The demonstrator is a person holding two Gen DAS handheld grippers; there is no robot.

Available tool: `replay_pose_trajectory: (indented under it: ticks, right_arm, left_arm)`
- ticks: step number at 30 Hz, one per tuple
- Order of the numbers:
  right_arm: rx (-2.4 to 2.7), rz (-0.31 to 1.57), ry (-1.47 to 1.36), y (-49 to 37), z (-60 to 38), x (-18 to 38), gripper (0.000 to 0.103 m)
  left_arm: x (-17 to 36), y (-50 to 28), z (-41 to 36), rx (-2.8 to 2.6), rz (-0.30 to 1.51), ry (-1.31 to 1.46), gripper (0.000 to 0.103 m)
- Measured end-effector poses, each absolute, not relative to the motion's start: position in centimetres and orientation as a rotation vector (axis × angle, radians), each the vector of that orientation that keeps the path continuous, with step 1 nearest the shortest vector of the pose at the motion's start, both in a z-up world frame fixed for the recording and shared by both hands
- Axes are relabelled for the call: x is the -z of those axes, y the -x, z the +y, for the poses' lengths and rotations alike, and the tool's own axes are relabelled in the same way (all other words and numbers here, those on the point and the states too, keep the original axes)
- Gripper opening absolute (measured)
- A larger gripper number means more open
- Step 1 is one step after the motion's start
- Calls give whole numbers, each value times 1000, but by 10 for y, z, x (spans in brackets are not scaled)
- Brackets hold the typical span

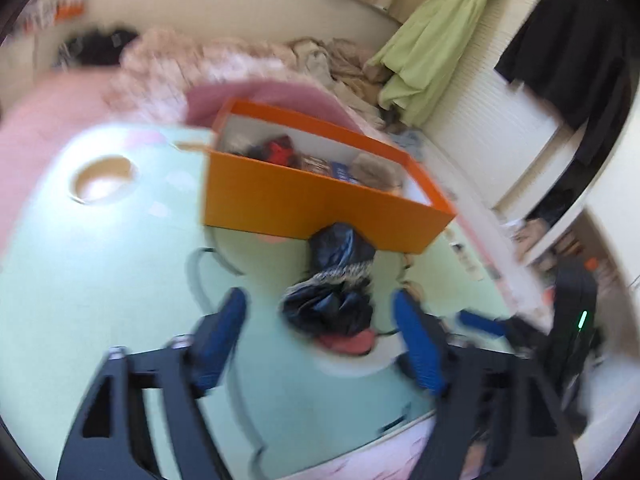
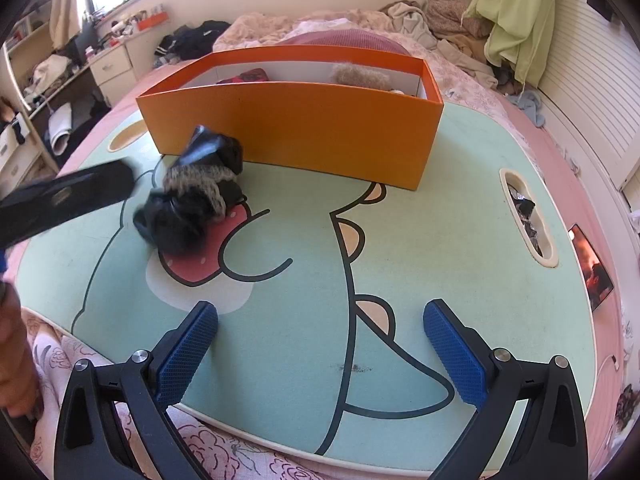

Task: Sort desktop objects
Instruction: 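Lift the black pouch out and set it on the table with the left tool, then grasp the beige fur pompom and set it beside the pouch with the right tool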

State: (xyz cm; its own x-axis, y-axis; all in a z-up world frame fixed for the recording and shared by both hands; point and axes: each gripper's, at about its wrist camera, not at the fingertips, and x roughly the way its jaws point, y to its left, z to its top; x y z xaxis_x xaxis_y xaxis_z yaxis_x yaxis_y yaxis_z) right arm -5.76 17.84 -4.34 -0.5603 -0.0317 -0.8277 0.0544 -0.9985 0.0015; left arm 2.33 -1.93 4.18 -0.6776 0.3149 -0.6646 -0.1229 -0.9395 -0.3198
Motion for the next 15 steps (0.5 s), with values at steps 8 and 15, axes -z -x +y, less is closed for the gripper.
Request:
replay_pose_trajectory:
  ticks: [8,15]
  right_arm:
    - [2744,9,-1441,59,179,40,103]
    - [2795,-213,-1273,51,206,18,84]
  left_arm:
    - [-7,-24,5,-2709,66,1338,103]
    - [-8,-26,1,-2711,56,1332,103]
